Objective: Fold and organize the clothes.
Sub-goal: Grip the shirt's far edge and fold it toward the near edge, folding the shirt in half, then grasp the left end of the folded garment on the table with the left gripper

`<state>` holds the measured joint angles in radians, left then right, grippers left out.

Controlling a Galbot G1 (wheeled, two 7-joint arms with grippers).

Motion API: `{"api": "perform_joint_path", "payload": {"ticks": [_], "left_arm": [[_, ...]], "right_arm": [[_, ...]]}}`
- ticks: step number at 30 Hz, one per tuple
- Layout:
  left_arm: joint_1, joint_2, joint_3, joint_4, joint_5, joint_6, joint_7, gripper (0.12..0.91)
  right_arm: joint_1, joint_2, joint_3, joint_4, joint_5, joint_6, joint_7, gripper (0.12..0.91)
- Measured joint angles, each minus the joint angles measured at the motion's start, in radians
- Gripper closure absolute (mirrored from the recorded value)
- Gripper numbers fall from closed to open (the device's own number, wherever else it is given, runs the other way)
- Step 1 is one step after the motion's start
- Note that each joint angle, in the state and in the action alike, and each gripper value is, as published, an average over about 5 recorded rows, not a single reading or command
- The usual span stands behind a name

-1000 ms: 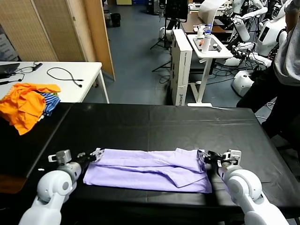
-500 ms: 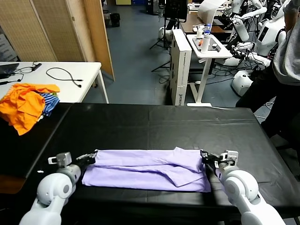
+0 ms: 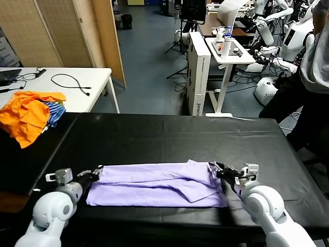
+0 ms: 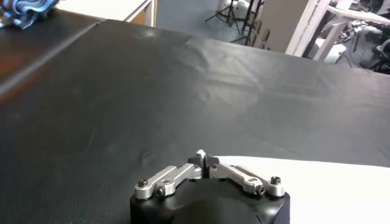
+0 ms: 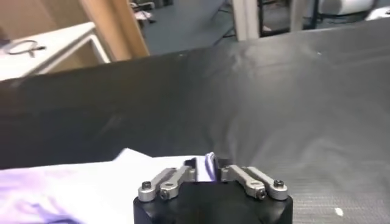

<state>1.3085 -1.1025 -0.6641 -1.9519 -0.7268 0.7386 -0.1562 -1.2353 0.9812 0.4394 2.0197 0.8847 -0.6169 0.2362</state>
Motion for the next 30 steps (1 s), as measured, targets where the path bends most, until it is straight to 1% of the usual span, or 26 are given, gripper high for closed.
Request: {"api": "perform_joint_path", "payload": {"ticks": [2,3,4,6,7,9,12,17,21,25,30], "left_arm": [[0.017,0.015,-0.018,-0.014,-0.022,0.0,-0.01,0.506],[0.027,0.02,-0.028,-0.022,-0.032,-0.001,-0.016,0.431],[0.038,0.023,-0.037,-0.032,-0.04,-0.001,-0.021,0.374],[0.064,0.02,-0.056,-0.055,-0.05,-0.005,-0.029,0.254],[0.078,0.016,-0.064,-0.067,-0.05,-0.007,-0.03,0.208],[0.108,0.003,-0.076,-0.093,-0.047,-0.012,-0.028,0.148],[0.146,-0.024,-0.086,-0.124,-0.036,-0.019,-0.023,0.126],[0.176,-0.066,-0.09,-0.145,-0.009,-0.03,-0.015,0.124],[0.186,-0.099,-0.082,-0.148,0.035,-0.039,0.002,0.123],[0.196,-0.129,-0.074,-0.142,0.069,-0.048,0.012,0.123],[0.211,-0.162,-0.063,-0.136,0.142,-0.072,0.033,0.123]], "right_arm": [[-0.022,-0.008,0.02,0.023,-0.002,0.005,0.003,0.257],[-0.033,-0.011,0.029,0.034,-0.003,0.006,0.004,0.203],[-0.043,-0.012,0.037,0.044,-0.004,0.006,0.004,0.168],[-0.063,-0.015,0.05,0.064,-0.004,0.006,0.003,0.131],[-0.071,-0.017,0.055,0.072,-0.005,0.006,0.002,0.125],[-0.085,-0.02,0.063,0.086,-0.005,0.005,0.0,0.12],[-0.099,-0.024,0.074,0.101,-0.004,0.005,-0.001,0.119],[-0.115,-0.027,0.083,0.116,-0.004,0.004,-0.001,0.118],[-0.127,-0.023,0.083,0.125,-0.008,0.005,-0.001,0.118],[-0.13,-0.02,0.083,0.127,-0.014,0.009,0.0,0.118],[-0.13,-0.016,0.082,0.126,-0.016,0.014,0.0,0.118]]}}
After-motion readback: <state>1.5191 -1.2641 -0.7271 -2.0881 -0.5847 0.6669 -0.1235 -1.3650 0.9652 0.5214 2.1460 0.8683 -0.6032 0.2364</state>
